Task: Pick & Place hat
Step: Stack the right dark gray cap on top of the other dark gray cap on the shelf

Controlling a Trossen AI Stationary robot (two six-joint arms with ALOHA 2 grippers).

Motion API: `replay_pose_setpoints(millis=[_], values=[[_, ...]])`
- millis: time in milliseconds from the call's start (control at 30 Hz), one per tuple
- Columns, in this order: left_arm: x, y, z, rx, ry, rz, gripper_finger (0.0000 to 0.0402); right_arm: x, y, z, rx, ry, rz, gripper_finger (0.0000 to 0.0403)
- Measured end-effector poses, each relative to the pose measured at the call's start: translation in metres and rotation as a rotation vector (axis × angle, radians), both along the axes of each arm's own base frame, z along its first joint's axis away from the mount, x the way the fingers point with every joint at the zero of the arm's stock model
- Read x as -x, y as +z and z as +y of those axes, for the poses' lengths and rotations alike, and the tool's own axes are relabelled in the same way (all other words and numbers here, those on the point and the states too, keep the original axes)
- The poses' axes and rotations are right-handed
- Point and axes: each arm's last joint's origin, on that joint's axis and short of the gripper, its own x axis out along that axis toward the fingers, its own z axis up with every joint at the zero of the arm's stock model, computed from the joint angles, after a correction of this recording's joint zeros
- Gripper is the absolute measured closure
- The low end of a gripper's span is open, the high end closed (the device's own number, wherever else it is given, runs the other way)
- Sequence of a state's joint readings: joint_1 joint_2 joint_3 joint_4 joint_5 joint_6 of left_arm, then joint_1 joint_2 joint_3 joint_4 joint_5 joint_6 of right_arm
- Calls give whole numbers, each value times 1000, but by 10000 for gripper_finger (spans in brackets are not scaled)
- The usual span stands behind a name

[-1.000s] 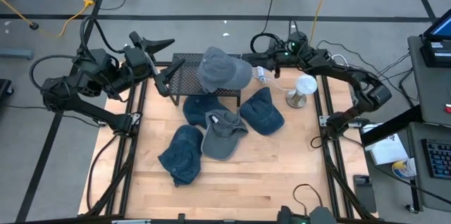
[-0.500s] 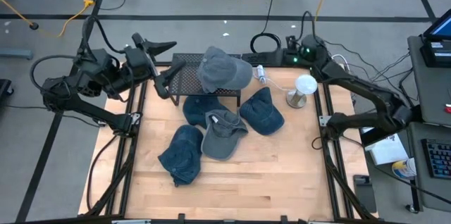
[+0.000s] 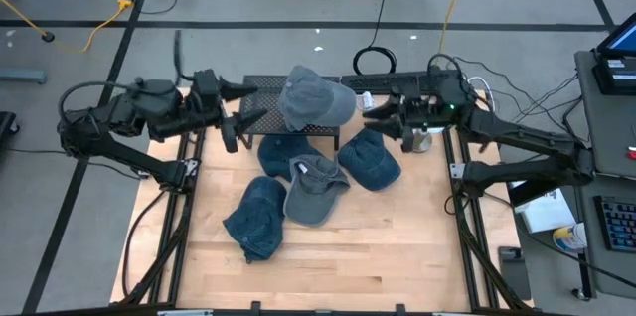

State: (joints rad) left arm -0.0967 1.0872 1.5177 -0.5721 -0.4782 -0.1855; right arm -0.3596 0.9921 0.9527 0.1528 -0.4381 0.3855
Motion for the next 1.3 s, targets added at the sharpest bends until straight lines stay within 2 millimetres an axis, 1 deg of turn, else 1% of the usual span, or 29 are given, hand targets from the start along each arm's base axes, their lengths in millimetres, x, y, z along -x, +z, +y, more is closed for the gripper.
replay_pose_setpoints(millis=[100,200,300,400,600,700,833,933,1067,1300], values=[[-1,-11,-1,171,19,37,108,3,5,13,17,52,-23,257],[-8,-22,-3,326,48,79,108,6,9,20,31,80,-55,257],[-16,-33,-5,434,86,120,108,8,15,21,47,88,-108,257],[-24,-43,-6,516,118,160,108,10,21,22,7,95,-159,257],[-45,-67,-10,700,181,290,108,11,25,22,-44,104,-191,257],[-52,-82,-13,809,222,389,108,11,26,22,-50,112,-199,257],[-64,-103,-17,941,292,532,108,12,26,24,-41,175,-194,257],[-76,-118,-22,984,318,623,108,12,26,25,-32,231,-189,257],[-94,-137,-27,1004,345,707,108,12,26,26,-27,261,-185,257],[-123,-175,-34,960,400,843,108,12,26,26,-28,261,-185,257]])
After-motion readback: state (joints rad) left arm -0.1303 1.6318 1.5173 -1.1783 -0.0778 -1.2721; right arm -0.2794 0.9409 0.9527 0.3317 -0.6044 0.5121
